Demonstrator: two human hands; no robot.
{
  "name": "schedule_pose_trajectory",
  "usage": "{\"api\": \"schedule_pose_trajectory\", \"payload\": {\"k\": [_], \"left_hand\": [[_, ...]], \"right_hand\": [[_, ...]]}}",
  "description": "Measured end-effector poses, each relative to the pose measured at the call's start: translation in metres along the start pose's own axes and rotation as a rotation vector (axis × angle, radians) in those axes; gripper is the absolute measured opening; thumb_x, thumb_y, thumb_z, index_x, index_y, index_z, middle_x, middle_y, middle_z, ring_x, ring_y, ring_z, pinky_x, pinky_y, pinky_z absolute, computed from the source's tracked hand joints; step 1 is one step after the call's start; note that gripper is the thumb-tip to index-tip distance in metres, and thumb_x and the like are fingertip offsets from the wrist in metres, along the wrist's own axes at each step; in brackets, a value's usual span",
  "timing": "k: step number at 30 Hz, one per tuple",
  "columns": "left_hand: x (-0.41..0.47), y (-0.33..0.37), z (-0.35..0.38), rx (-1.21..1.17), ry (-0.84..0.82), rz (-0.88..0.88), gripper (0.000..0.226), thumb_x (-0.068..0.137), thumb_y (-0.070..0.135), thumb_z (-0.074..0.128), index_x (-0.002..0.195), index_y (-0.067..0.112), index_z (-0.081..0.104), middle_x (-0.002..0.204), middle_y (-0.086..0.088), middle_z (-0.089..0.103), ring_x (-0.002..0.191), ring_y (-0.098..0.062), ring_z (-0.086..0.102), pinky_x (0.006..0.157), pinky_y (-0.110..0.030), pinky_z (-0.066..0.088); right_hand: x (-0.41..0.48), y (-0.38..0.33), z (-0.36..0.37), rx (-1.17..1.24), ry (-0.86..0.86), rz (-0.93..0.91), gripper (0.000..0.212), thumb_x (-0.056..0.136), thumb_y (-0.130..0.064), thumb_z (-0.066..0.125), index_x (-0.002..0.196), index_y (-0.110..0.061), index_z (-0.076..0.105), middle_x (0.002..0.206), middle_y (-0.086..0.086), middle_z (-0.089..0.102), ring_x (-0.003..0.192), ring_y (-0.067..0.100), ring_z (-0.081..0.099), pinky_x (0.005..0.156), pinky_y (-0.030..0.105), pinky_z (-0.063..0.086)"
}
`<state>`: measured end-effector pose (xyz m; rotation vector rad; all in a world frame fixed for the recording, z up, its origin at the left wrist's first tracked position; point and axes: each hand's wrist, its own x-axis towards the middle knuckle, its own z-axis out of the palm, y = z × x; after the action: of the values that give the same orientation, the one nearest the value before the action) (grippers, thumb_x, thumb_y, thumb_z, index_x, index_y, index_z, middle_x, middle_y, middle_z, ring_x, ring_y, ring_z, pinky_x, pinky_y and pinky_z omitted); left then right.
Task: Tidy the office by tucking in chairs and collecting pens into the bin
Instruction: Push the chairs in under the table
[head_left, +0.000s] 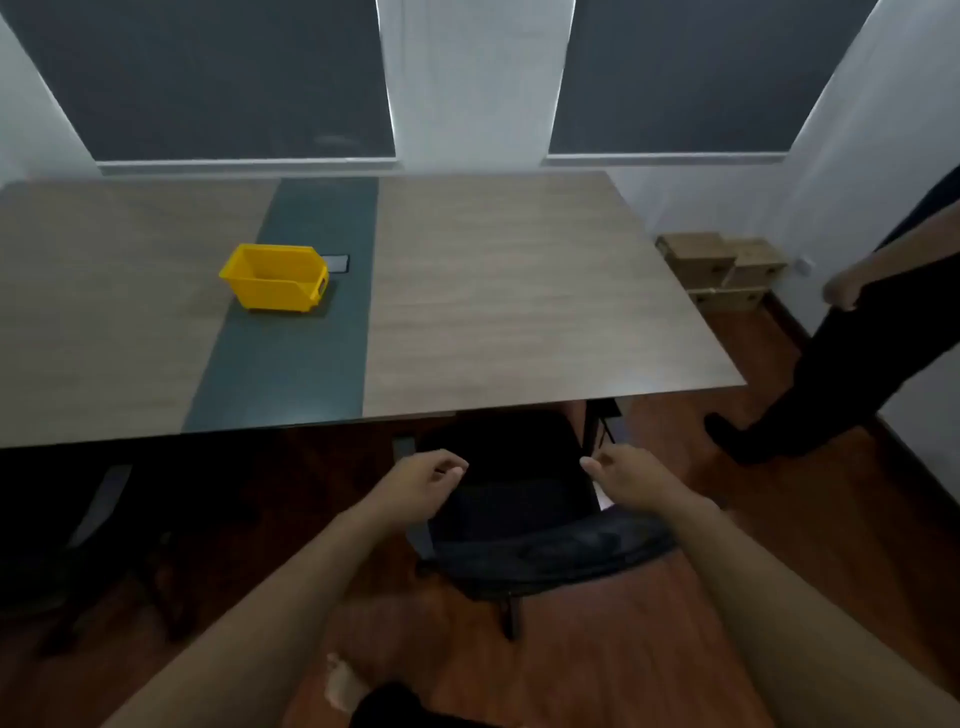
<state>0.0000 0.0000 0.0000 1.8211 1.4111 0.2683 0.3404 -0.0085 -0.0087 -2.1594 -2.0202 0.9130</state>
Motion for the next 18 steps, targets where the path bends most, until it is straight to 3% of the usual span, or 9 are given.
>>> {"api": "schedule_pose_trajectory", "payload": {"k": [4, 7, 11, 13, 18], "left_hand": [[-0.003, 0.019, 0.075, -0.004, -0.145, -0.055, 0.037, 0.111, 0.042, 0.047, 0.135, 0.024, 0.069, 0.131, 0.007, 0.07, 0.119, -0.01, 0.065, 0.101, -0.031, 0.054], [-0.005, 0.029, 0.123, 0.092, -0.22, -0.032, 0.05, 0.11, 0.057, 0.037, 0.134, 0.026, 0.068, 0.133, 0.005, 0.068, 0.119, -0.014, 0.063, 0.105, -0.041, 0.053], [-0.014, 0.029, 0.157, 0.393, -0.009, 0.005, 0.063, 0.105, 0.07, 0.02, 0.131, 0.037, 0.067, 0.132, 0.016, 0.067, 0.116, -0.012, 0.066, 0.091, -0.036, 0.055], [-0.013, 0.029, 0.161, 0.441, 0.095, 0.02, 0.064, 0.104, 0.069, 0.021, 0.126, 0.037, 0.07, 0.126, 0.016, 0.071, 0.11, -0.011, 0.068, 0.086, -0.036, 0.057], [0.01, 0.022, 0.153, 0.485, 0.165, 0.015, 0.062, 0.102, 0.069, 0.025, 0.122, 0.037, 0.074, 0.123, 0.016, 0.074, 0.105, -0.01, 0.07, 0.082, -0.036, 0.058]], "right_hand": [[-0.021, 0.044, 0.036, -0.194, -0.081, 0.1, 0.046, 0.107, -0.056, 0.041, 0.099, -0.019, 0.067, 0.106, 0.006, 0.07, 0.098, 0.028, 0.066, 0.088, 0.045, 0.051], [-0.027, 0.066, 0.061, -0.388, 0.05, 0.064, 0.04, 0.105, -0.052, 0.033, 0.104, -0.028, 0.065, 0.115, -0.002, 0.069, 0.105, 0.023, 0.063, 0.093, 0.046, 0.039], [-0.027, 0.071, 0.071, -0.448, 0.174, 0.014, 0.043, 0.102, -0.05, 0.03, 0.101, -0.032, 0.069, 0.105, -0.005, 0.073, 0.097, 0.02, 0.065, 0.089, 0.043, 0.04], [-0.024, 0.074, 0.07, -0.439, 0.198, 0.001, 0.044, 0.102, -0.051, 0.032, 0.102, -0.032, 0.071, 0.106, -0.006, 0.073, 0.099, 0.019, 0.065, 0.089, 0.043, 0.041], [-0.003, 0.072, 0.066, -0.4, 0.225, 0.023, 0.047, 0.099, -0.055, 0.032, 0.102, -0.032, 0.073, 0.105, -0.006, 0.074, 0.098, 0.019, 0.065, 0.09, 0.044, 0.041]]}}
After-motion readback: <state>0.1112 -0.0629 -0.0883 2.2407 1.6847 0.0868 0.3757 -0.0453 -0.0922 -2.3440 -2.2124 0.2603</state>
